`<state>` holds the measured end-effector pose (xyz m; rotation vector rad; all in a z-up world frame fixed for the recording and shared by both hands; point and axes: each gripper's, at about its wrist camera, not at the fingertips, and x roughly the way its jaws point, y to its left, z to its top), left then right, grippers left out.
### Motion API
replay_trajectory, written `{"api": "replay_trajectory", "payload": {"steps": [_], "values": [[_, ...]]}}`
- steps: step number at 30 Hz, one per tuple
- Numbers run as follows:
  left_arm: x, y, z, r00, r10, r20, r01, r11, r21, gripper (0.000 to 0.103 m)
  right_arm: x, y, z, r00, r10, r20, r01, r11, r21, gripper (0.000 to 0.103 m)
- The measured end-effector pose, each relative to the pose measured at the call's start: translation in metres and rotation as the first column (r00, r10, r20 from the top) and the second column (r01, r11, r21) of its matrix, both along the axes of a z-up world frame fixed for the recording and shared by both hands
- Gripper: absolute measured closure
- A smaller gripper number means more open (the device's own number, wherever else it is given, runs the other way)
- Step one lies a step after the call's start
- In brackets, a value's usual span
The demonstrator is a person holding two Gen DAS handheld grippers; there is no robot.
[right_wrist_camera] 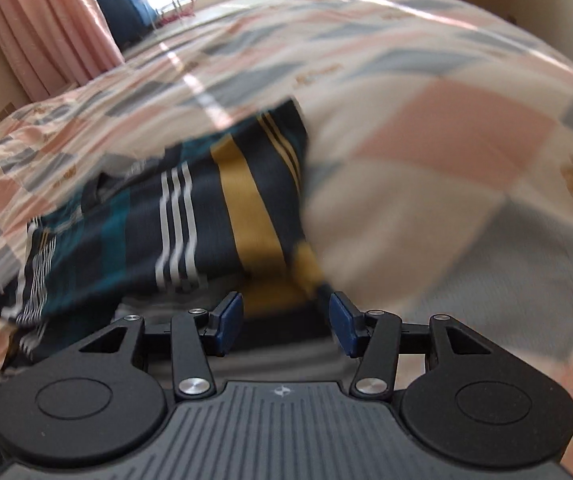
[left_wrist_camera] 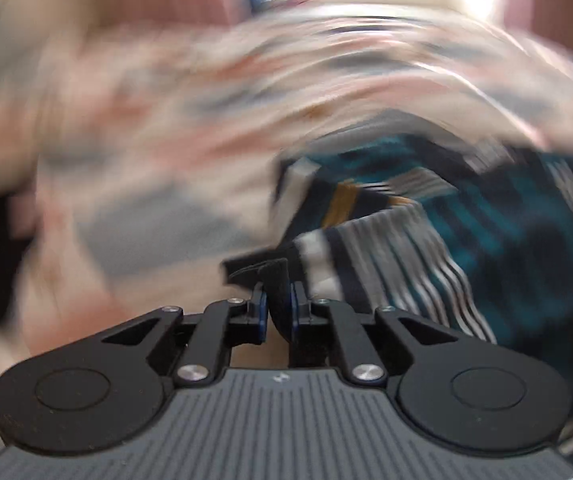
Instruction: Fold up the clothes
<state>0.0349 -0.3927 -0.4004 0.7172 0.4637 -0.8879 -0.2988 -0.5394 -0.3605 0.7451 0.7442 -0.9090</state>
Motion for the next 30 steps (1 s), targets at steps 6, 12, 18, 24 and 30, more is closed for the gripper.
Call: {"api": "replay_trajectory", "payload": {"steps": [6, 12, 18, 24, 30], "values": [[-0.062, -0.028, -0.025, 0.909, -0.411, 0.074, 0.392, 0.9, 0.191, 0.086, -0.017, 0.033, -0.01, 0.999, -0.041, -0.027, 0.044, 0.993, 0.106, 0.052], [0.011, -0.009, 0.029, 0.829, -0.295, -0.475, 0.238, 0.955, -0.178, 0.077, -0.029, 0.047, 0.001, 0.997, -0.075, -0.028, 0.078, 0.991, 0.106, 0.049], [0.074, 0.018, 0.041, 0.723, -0.221, -0.655, -0.071, 0.919, -0.388, 0.094, -0.034, 0.056, 0.001, 0.995, -0.095, -0.028, 0.098, 0.989, 0.114, 0.049], [0.106, 0.053, 0.022, 0.635, -0.03, -0.772, -0.326, 0.896, -0.303, 0.096, -0.028, 0.069, 0.003, 0.996, -0.055, -0.064, 0.061, 0.993, 0.098, 0.045], [0.116, 0.073, -0.023, 0.601, 0.21, -0.771, -0.388, 0.92, -0.051, 0.093, -0.033, 0.079, -0.009, 0.994, -0.048, -0.098, 0.061, 0.989, 0.134, 0.045]]}}
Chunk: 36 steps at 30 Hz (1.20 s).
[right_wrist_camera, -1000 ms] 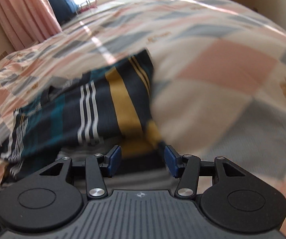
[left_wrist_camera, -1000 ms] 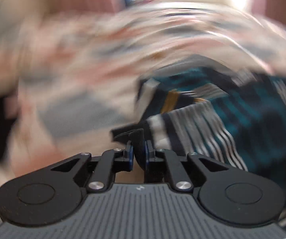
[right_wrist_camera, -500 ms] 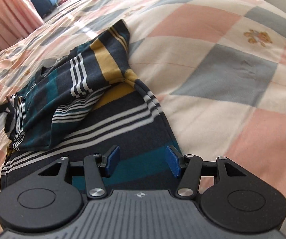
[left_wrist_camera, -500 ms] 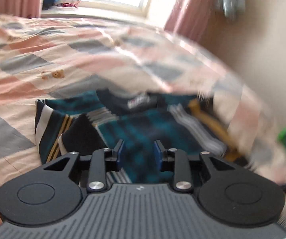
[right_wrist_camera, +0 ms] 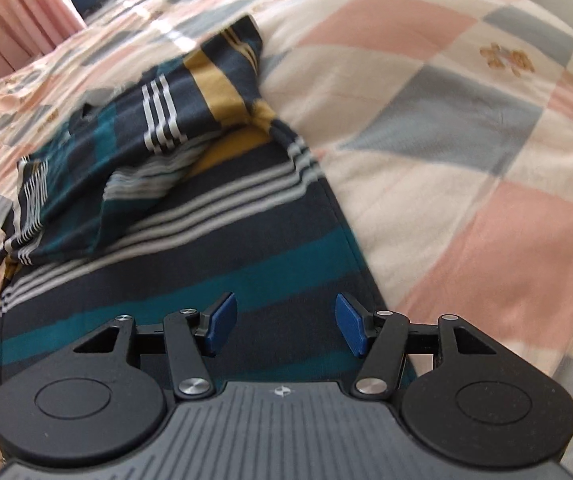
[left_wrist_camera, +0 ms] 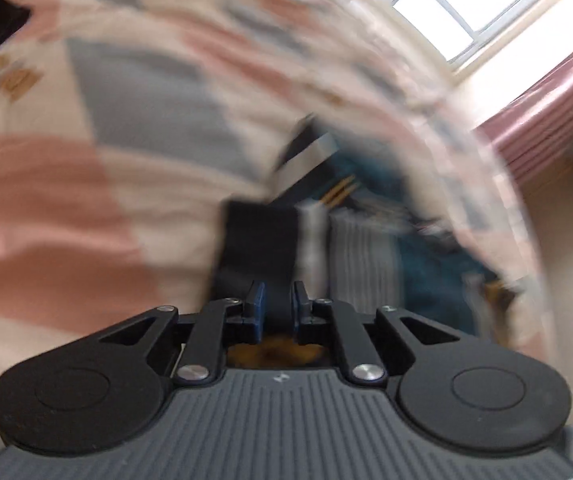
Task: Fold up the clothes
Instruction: 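Open the left gripper and pull both grippers back from the sweater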
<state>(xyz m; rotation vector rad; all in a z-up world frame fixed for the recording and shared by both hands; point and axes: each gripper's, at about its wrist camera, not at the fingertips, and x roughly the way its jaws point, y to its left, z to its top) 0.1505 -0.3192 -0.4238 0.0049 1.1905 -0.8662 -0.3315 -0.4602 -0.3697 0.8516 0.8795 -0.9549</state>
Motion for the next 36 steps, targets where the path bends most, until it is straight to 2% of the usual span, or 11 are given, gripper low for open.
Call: {"api": "replay_trajectory", "payload": {"steps": [2, 5, 8, 11, 16, 20, 22, 26, 27, 31, 36], "values": [[-0.003, -0.002, -0.009, 0.998, -0.014, 0.063, 0.008, 0.995, 0.094, 0.094, 0.004, 0.003, -0.006, 0.997, 0.056, -0.047, -0.056, 0.998, 0.003, 0.045], [-0.014, 0.008, 0.014, 0.992, -0.074, 0.106, 0.068, 0.996, 0.057, 0.093, 0.009, 0.011, 0.005, 0.983, 0.16, -0.085, -0.166, 0.984, -0.066, 0.045], [-0.051, 0.025, 0.043, 0.95, -0.219, 0.224, 0.212, 0.976, 0.053, 0.093, 0.009, 0.02, 0.012, 0.963, 0.252, -0.099, -0.263, 0.958, -0.118, 0.045], [-0.098, 0.06, 0.047, 0.909, -0.348, 0.228, 0.337, 0.937, 0.087, 0.092, 0.002, 0.03, 0.001, 0.93, 0.335, -0.149, -0.353, 0.929, -0.109, 0.045], [-0.18, 0.144, 0.022, 0.874, -0.426, 0.235, 0.378, 0.898, 0.224, 0.092, -0.044, 0.064, -0.009, 0.879, 0.442, -0.18, -0.465, 0.878, -0.116, 0.046], [-0.225, 0.208, 0.024, 0.898, -0.38, 0.222, 0.302, 0.899, 0.317, 0.092, -0.103, 0.101, -0.014, 0.863, 0.464, -0.2, -0.484, 0.873, -0.062, 0.046], [-0.25, 0.226, 0.035, 0.899, -0.375, 0.227, 0.276, 0.886, 0.372, 0.092, -0.139, 0.113, -0.014, 0.896, 0.419, -0.149, -0.426, 0.904, -0.019, 0.046], [-0.301, 0.244, 0.048, 0.888, -0.429, 0.168, 0.27, 0.78, 0.565, 0.089, -0.165, 0.137, 0.004, 0.881, 0.432, -0.195, -0.435, 0.9, 0.032, 0.046], [-0.312, 0.247, 0.054, 0.889, -0.425, 0.171, 0.259, 0.774, 0.577, 0.089, -0.166, 0.141, 0.013, 0.88, 0.433, -0.196, -0.437, 0.899, 0.025, 0.047], [-0.341, 0.246, 0.092, 0.922, -0.348, 0.173, 0.203, 0.811, 0.549, 0.079, -0.169, 0.151, 0.05, 0.901, 0.425, -0.086, -0.43, 0.902, -0.043, 0.047], [-0.368, 0.224, 0.14, 0.922, -0.319, 0.218, 0.16, 0.828, 0.537, 0.071, -0.152, 0.167, 0.095, 0.88, 0.474, -0.016, -0.473, 0.875, -0.101, 0.047]]}}
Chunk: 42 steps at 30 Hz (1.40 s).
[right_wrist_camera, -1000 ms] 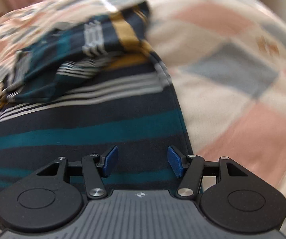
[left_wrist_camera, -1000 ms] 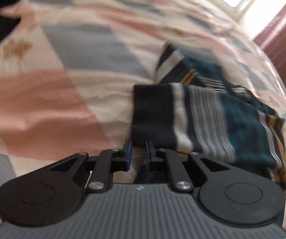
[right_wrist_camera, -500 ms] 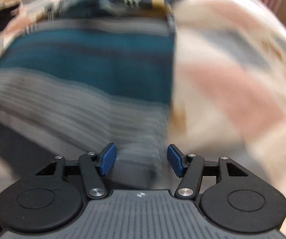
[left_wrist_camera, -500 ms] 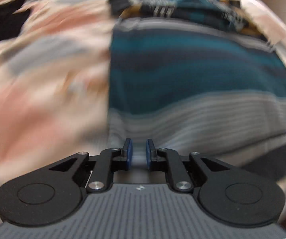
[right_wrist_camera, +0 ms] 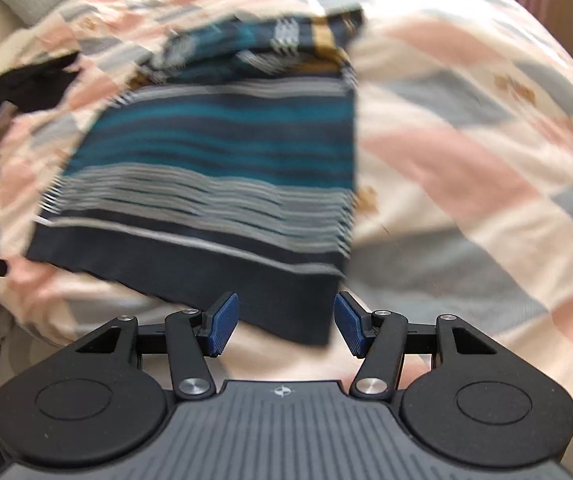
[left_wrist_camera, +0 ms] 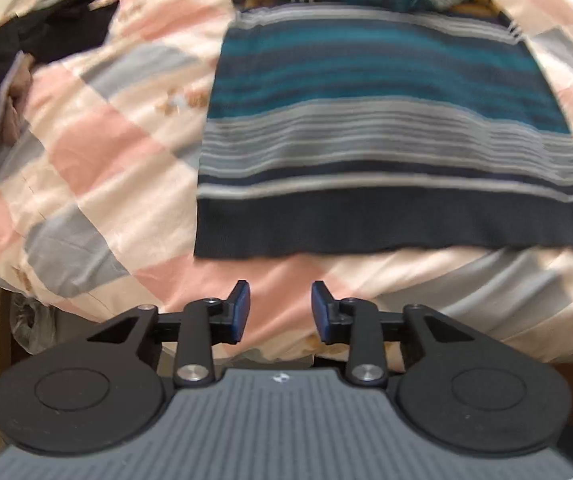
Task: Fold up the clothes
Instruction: 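Open the left gripper and pull both grippers back from the sweater, then grasp the sweater hem with the left gripper while the right gripper grasps it too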
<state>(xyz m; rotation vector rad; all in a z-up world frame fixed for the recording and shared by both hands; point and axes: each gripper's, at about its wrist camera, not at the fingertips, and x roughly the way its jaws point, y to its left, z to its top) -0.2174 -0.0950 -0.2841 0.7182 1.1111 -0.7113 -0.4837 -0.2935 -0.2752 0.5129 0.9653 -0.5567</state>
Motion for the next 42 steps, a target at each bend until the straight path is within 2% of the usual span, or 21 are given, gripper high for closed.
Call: {"api": "replay_trajectory", "payload": {"steps": [3, 8, 15, 19, 23, 25, 26, 27, 28, 31, 33, 35, 38, 39, 40, 42], "values": [[-0.009, -0.004, 0.032, 1.0, 0.011, 0.021, -0.01, 0.999, -0.05, 0.068, 0.002, 0.008, 0.029, 0.997, 0.038, 0.068, -0.037, 0.999, -0.027, 0.047], [-0.021, -0.003, 0.072, 0.998, 0.004, 0.065, 0.002, 0.995, -0.098, 0.068, 0.004, 0.019, 0.063, 0.99, 0.072, 0.124, -0.065, 0.996, -0.06, 0.047], [-0.028, 0.008, 0.098, 0.997, -0.005, 0.077, 0.016, 0.989, -0.146, 0.068, -0.005, 0.032, 0.085, 0.989, 0.072, 0.133, -0.063, 0.995, -0.072, 0.046], [-0.026, 0.014, 0.096, 0.997, -0.014, 0.072, 0.025, 0.988, -0.152, 0.067, -0.01, 0.036, 0.082, 0.991, 0.07, 0.115, -0.061, 0.995, -0.075, 0.046], [-0.02, 0.022, 0.08, 0.989, -0.12, 0.089, 0.135, 0.973, -0.187, 0.067, -0.01, 0.033, 0.076, 0.989, 0.12, 0.088, -0.11, 0.987, -0.115, 0.046], [-0.015, 0.03, 0.059, 0.959, -0.232, 0.165, 0.26, 0.949, -0.176, 0.067, -0.007, 0.03, 0.068, 0.985, 0.166, 0.054, -0.156, 0.975, -0.159, 0.045], [-0.012, 0.032, 0.047, 0.931, -0.296, 0.212, 0.329, 0.933, -0.142, 0.068, -0.006, 0.028, 0.062, 0.981, 0.192, 0.032, -0.184, 0.966, -0.184, 0.044], [-0.008, 0.035, 0.034, 0.894, -0.364, 0.261, 0.4, 0.91, -0.103, 0.068, -0.004, 0.026, 0.054, 0.975, 0.222, 0.002, -0.216, 0.952, -0.215, 0.042], [-0.002, 0.038, 0.019, 0.841, -0.439, 0.317, 0.478, 0.877, -0.052, 0.068, -0.002, 0.023, 0.044, 0.966, 0.256, -0.038, -0.257, 0.934, -0.249, 0.042], [0.019, 0.046, -0.033, 0.627, -0.638, 0.448, 0.65, 0.745, 0.152, 0.071, 0.002, 0.015, 0.008, 0.914, 0.363, -0.182, -0.405, 0.845, -0.348, 0.042], [0.036, 0.051, -0.07, 0.465, -0.744, 0.481, 0.715, 0.635, 0.291, 0.078, 0.004, 0.01, -0.018, 0.861, 0.422, -0.284, -0.506, 0.766, -0.397, 0.042], [0.046, 0.059, -0.103, 0.293, -0.823, 0.487, 0.766, 0.507, 0.394, 0.078, 0.001, 0.007, -0.048, 0.781, 0.487, -0.392, -0.623, 0.654, -0.429, 0.044], [0.056, 0.074, -0.142, 0.037, -0.882, 0.47, 0.808, 0.303, 0.506, 0.078, -0.007, 0.009, -0.088, 0.616, 0.565, -0.549, -0.788, 0.43, -0.441, 0.045], [0.059, 0.079, -0.154, -0.039, -0.885, 0.464, 0.809, 0.245, 0.535, 0.078, -0.011, 0.009, -0.099, 0.563, 0.582, -0.587, -0.826, 0.359, -0.435, 0.045], [0.062, 0.083, -0.165, -0.104, -0.883, 0.457, 0.805, 0.195, 0.56, 0.078, -0.014, 0.01, -0.11, 0.513, 0.595, -0.619, -0.855, 0.293, -0.428, 0.045], [0.069, 0.09, -0.182, -0.21, -0.864, 0.457, 0.795, 0.121, 0.594, 0.078, -0.022, 0.012, -0.127, 0.429, 0.611, -0.665, -0.892, 0.17, -0.42, 0.045]]}}
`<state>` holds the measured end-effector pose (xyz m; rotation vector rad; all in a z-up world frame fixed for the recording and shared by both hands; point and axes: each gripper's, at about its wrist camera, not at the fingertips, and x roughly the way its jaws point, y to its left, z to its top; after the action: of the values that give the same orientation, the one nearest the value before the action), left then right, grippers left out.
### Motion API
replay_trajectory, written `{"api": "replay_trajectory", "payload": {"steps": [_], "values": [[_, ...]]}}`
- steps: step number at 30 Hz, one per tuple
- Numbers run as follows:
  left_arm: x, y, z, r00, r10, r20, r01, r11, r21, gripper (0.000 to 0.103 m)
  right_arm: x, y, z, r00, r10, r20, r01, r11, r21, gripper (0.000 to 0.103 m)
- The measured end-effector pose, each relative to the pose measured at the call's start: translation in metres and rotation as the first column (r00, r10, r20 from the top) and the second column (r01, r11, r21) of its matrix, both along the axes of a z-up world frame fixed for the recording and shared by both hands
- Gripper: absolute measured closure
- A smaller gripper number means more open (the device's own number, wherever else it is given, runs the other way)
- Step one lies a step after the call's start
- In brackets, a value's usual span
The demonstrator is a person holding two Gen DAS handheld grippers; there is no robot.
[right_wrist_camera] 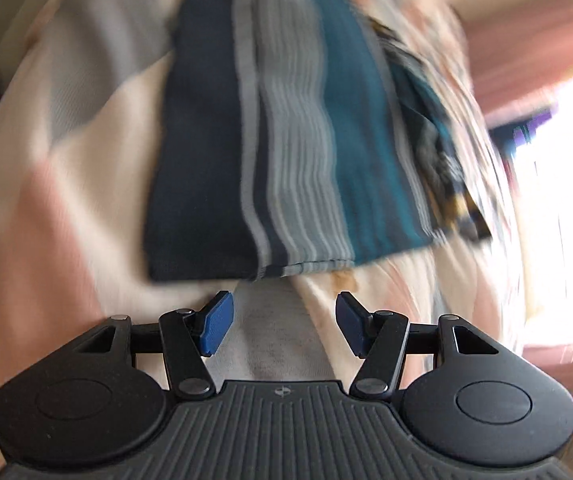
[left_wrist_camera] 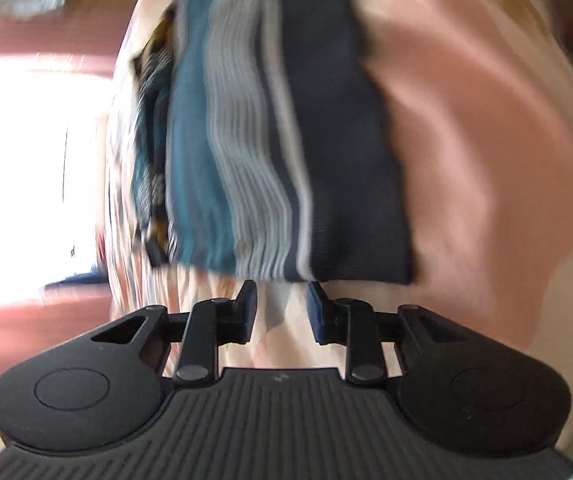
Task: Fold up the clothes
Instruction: 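Grasp the sweater hem with the left gripper while the right gripper grasps it too, then fold the hem up toward the collar with both grippers, then open the right gripper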
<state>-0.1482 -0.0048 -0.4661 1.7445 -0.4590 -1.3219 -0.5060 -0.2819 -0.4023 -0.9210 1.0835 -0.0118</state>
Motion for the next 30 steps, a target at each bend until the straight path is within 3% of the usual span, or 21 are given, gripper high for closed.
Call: {"api": "replay_trajectory", "payload": {"steps": [3, 7, 10, 11, 12, 14, 16, 17, 18, 19, 20, 21, 22, 24, 25, 26, 27, 28, 30], "values": [[0.008, 0.007, -0.014, 0.99, -0.129, 0.055, 0.131, 0.991, -0.029, 0.079, -0.01, 0.006, -0.015, 0.983, 0.184, 0.005, -0.182, 0.978, -0.099, 0.043], [0.015, 0.009, -0.023, 0.965, -0.249, 0.086, 0.253, 0.966, -0.05, 0.079, -0.017, 0.013, -0.028, 0.923, 0.384, -0.003, -0.377, 0.905, -0.197, 0.042], [0.019, 0.007, -0.024, 0.941, -0.329, 0.081, 0.333, 0.942, -0.044, 0.082, -0.013, 0.01, -0.027, 0.905, 0.423, -0.043, -0.425, 0.894, -0.145, 0.05], [0.021, 0.005, -0.02, 0.938, -0.341, 0.058, 0.343, 0.939, -0.029, 0.091, -0.01, 0.009, -0.024, 0.906, 0.418, -0.065, -0.422, 0.901, -0.097, 0.061], [0.023, 0.004, -0.017, 0.935, -0.353, 0.034, 0.353, 0.935, -0.014, 0.095, -0.006, 0.006, -0.019, 0.91, 0.403, -0.095, -0.408, 0.913, -0.034, 0.073], [0.026, -0.002, -0.007, 0.93, -0.366, -0.022, 0.366, 0.93, 0.014, 0.096, 0.006, 0.001, -0.007, 0.923, 0.358, -0.145, -0.348, 0.933, 0.088, 0.082], [0.027, -0.013, 0.014, 0.937, -0.327, -0.124, 0.334, 0.941, 0.046, 0.097, 0.031, -0.012, 0.015, 0.952, 0.247, -0.179, -0.199, 0.948, 0.249, 0.088], [0.028, -0.022, 0.028, 0.942, -0.267, -0.202, 0.286, 0.955, 0.074, 0.097, 0.047, -0.024, 0.029, 0.966, 0.163, -0.2, -0.085, 0.933, 0.349, 0.09], [0.03, -0.034, 0.043, 0.94, -0.175, -0.293, 0.217, 0.969, 0.115, 0.097, 0.062, -0.04, 0.041, 0.971, 0.073, -0.229, 0.039, 0.892, 0.451, 0.09], [0.035, -0.047, 0.058, 0.921, -0.071, -0.382, 0.143, 0.976, 0.165, 0.097, 0.077, -0.057, 0.053, 0.966, -0.017, -0.258, 0.16, 0.825, 0.543, 0.091], [0.044, -0.063, 0.072, 0.882, 0.052, -0.468, 0.062, 0.973, 0.224, 0.097, 0.089, -0.077, 0.065, 0.955, -0.11, -0.275, 0.265, 0.735, 0.624, 0.091], [0.055, -0.079, 0.085, 0.822, 0.174, -0.542, -0.014, 0.958, 0.286, 0.097, 0.098, -0.099, 0.076, 0.937, -0.194, -0.291, 0.346, 0.636, 0.69, 0.091], [0.069, -0.095, 0.095, 0.736, 0.292, -0.61, -0.09, 0.936, 0.34, 0.097, 0.105, -0.12, 0.083, 0.916, -0.265, -0.301, 0.4, 0.55, 0.734, 0.091], [0.103, -0.122, 0.105, 0.503, 0.497, -0.707, -0.224, 0.865, 0.449, 0.097, 0.114, -0.158, 0.089, 0.865, -0.395, -0.309, 0.469, 0.418, 0.778, 0.091], [0.12, -0.134, 0.105, 0.382, 0.567, -0.73, -0.272, 0.824, 0.497, 0.097, 0.116, -0.174, 0.089, 0.837, -0.45, -0.31, 0.491, 0.37, 0.789, 0.091], [0.137, -0.145, 0.103, 0.281, 0.612, -0.739, -0.314, 0.786, 0.532, 0.097, 0.118, -0.185, 0.086, 0.815, -0.494, -0.302, 0.505, 0.352, 0.788, 0.091], [0.151, -0.152, 0.097, 0.203, 0.642, -0.739, -0.351, 0.752, 0.557, 0.098, 0.121, -0.195, 0.08, 0.792, -0.527, -0.308, 0.524, 0.329, 0.785, 0.091], [0.162, -0.158, 0.09, 0.141, 0.663, -0.735, -0.383, 0.721, 0.577, 0.098, 0.123, -0.203, 0.073, 0.766, -0.558, -0.319, 0.545, 0.301, 0.783, 0.091], [0.18, -0.169, 0.078, 0.0, 0.698, -0.716, -0.424, 0.648, 0.632, 0.097, 0.128, -0.215, 0.056, 0.706, -0.613, -0.355, 0.586, 0.224, 0.779, 0.091]]}}
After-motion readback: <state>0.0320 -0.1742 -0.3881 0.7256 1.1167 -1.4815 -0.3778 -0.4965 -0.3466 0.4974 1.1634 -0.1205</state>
